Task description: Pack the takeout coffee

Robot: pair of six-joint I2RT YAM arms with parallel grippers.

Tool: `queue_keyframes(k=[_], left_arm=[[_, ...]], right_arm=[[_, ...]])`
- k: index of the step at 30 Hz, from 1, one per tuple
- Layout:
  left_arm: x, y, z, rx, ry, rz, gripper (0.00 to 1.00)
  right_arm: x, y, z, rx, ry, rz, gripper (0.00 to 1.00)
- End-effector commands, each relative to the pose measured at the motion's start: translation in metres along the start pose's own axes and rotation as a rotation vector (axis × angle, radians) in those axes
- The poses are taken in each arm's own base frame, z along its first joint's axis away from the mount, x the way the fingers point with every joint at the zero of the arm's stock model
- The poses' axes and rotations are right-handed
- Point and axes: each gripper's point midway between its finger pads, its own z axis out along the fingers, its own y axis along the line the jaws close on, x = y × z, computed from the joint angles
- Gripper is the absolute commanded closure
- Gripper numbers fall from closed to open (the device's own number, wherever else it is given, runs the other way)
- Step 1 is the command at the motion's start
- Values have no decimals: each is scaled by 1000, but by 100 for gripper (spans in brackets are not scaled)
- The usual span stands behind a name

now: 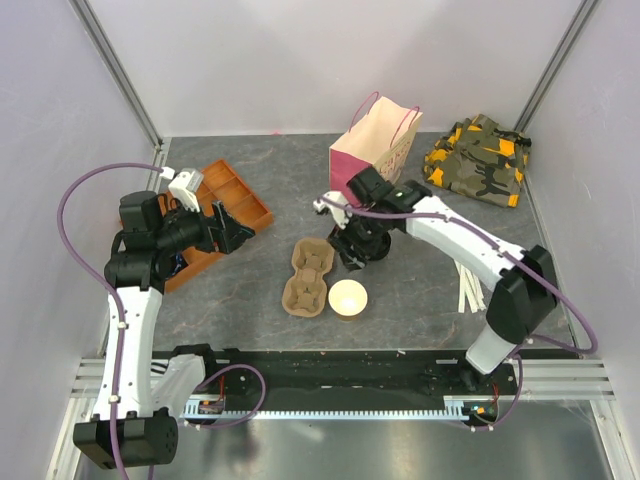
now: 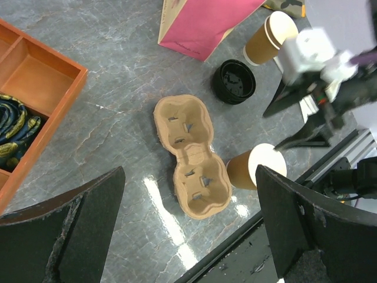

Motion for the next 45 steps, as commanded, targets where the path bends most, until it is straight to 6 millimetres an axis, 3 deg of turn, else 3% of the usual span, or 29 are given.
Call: queue_keyframes(k=[1, 5, 7, 11, 14, 28, 45], left_arm=[[-10, -11, -1, 51, -25, -4, 0], [-16, -14, -1, 65, -35, 0, 0], [-17, -15, -1, 72, -38, -3, 0], [-16, -22, 2, 123, -25, -28, 0], [-19, -22, 2, 124, -31, -21, 0], [-13, -20, 5, 135, -13, -31, 0], [-10, -21, 7, 144, 0, -51, 0]], right_arm=[[-29, -19, -68, 66, -164, -54, 31], [-14, -46, -99, 185, -189, -132, 37], [-5, -59, -99, 248, -151, -217, 40], [7, -70, -78, 237, -79, -313, 49], [9, -79, -63, 213, -34, -339, 50], [24, -99, -7, 150, 103, -393, 44], [40, -113, 30, 141, 176, -394, 47]])
